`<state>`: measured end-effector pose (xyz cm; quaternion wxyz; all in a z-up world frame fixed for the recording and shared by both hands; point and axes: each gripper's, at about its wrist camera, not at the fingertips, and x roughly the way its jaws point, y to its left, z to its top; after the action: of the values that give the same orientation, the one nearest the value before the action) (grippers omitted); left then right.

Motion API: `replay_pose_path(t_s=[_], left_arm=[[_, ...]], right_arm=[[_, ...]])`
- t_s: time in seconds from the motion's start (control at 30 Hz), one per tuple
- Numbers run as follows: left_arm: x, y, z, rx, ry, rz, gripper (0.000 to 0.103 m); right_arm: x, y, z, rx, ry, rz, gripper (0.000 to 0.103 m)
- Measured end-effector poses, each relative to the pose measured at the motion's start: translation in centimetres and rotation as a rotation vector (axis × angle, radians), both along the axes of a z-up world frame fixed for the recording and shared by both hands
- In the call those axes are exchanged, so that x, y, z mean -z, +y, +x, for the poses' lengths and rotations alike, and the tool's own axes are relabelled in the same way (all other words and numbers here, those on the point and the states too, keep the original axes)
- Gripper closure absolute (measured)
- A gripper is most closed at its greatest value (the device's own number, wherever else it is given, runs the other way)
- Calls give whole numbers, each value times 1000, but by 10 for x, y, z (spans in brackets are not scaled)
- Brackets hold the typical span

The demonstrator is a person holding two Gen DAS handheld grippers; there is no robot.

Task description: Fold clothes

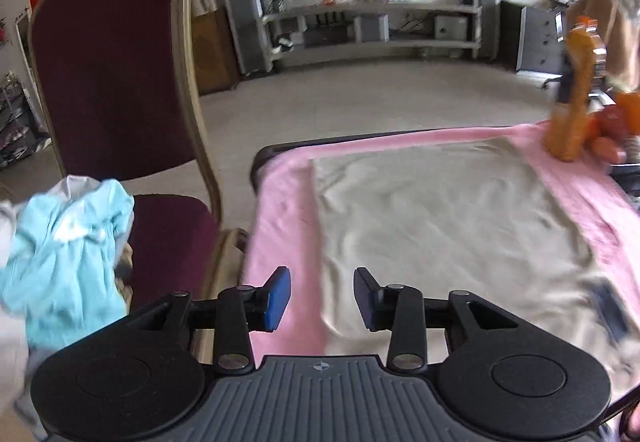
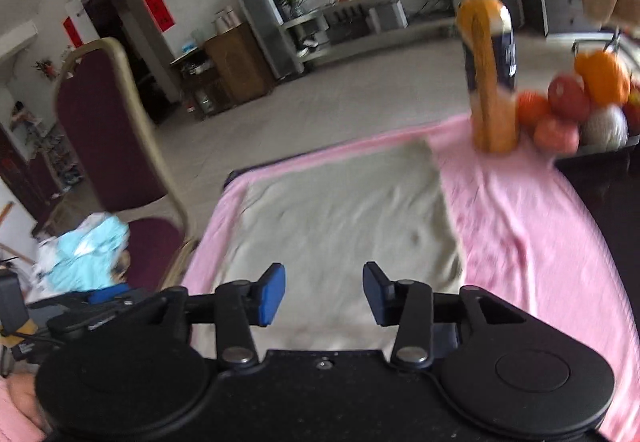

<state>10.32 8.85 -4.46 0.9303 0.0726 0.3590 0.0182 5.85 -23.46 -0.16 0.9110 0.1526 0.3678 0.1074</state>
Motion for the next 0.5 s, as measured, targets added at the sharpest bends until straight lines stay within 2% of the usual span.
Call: replay_pose_path(t_s=[0.2,0.3,0.37,0.5], left_arm=[[15,24,106,-45,47,-58,67],[32,36,161,-79,68,-128,67],[43,41,191,-100,72,-165,66],[72,50,241,-116,79,-185,64]], right_arm=[[18,-9,91,50,14,-35,60],[34,-15,142,65,20,-64,72],[48,-20,175,83,11,-85,72],[88,-35,243,135,25,-96,72]])
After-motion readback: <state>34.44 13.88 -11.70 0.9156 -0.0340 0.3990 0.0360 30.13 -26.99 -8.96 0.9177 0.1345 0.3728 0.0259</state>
